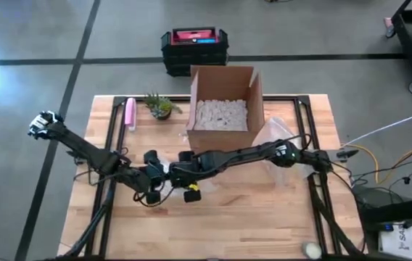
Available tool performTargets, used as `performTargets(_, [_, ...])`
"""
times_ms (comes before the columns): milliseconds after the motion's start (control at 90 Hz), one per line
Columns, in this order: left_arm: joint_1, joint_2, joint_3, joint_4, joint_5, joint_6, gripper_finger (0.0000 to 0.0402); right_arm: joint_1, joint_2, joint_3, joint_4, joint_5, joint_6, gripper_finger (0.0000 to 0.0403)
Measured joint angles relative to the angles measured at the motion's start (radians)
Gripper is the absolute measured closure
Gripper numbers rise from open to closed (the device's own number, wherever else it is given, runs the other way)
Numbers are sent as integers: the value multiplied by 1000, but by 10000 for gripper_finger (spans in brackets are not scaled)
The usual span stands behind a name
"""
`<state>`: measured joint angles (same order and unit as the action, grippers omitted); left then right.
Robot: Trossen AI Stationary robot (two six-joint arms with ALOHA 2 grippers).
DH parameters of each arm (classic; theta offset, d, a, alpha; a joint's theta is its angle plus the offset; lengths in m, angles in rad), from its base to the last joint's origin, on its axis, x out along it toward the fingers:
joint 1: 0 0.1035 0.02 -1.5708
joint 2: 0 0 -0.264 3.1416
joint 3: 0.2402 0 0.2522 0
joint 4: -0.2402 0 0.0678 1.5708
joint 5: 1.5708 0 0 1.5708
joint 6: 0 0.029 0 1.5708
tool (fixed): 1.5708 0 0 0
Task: Wrap mug
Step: Wrap the gray mug with bubble wrap
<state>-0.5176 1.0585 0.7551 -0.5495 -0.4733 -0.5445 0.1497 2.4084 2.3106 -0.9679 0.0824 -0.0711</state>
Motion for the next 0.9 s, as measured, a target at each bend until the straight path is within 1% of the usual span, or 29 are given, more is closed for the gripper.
performTargets(67, [-3,-12,-5,-56,0,-43,393,0,0,-11,6,0,-2,389])
performTargets(144, [-4,-13,-10,-73,0,-62,393,0,0,-19,14,0,-6,389])
performTargets(344, [-5,-9,-12,-105,13,-60,393,0,-1,-28,17,-1,-6,389])
performTargets(500, [-8,-42,8,-114,11,-60,396,0,-1,-29,17,-1,-8,389])
performTargets(578, [-8,-65,40,-124,-21,-57,400,0,-1,-29,17,-3,-11,389])
performTargets(633, [-10,-80,51,-185,-46,-72,400,0,-1,-29,17,-2,-11,389])
performTargets(711, [-10,-95,49,-315,-77,-135,400,0,-1,-29,18,-3,-12,389])
performTargets(811, [-9,-109,21,-484,-81,-316,401,0,-1,-29,17,-3,-13,389])
performTargets(844, [-9,-108,6,-509,-79,-377,400,0,-1,-29,18,-3,-12,389])
performTargets(900, [-12,-102,-31,-495,-78,-433,400,0,-1,-30,22,-3,-13,389])
